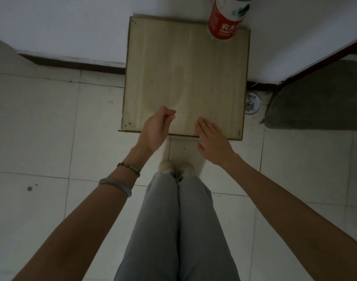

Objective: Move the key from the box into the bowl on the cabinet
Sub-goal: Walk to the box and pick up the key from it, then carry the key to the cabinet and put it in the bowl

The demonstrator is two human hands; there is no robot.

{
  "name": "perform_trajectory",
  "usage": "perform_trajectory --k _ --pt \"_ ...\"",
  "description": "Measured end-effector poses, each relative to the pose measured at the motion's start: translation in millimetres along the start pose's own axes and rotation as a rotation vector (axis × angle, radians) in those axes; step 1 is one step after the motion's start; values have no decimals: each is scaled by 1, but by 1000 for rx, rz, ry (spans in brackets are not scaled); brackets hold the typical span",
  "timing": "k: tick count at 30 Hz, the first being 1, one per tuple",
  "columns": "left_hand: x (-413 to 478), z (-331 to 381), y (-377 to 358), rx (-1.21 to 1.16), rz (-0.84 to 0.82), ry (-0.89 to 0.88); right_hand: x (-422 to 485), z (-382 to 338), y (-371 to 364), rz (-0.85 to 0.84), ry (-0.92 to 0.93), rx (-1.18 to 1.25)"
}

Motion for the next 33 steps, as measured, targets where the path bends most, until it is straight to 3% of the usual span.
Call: perform_trajectory --k 5,12,24,33 --pt "-9 22 37 -466 30 278 -13 -17 60 57 22 50" --pt "-46 87 136 -725 158 488 -58 -82 202 188 171 65" --pt "-142 184 358 -639 555 401 -108 -246 404 396 642 51" --pt "-271 199 462 -576 898 395 -121 -394 440 418 1021 -22"
Point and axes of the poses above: each hand's wrist, its own x-axis towards the middle knuckle, its own y-axis out of the back of the hand, z = x × y, the point moved 8 cm from there along x, towards the middle knuckle, and after that the axes turned 2 degrees about -z, right-handed, at the moved point
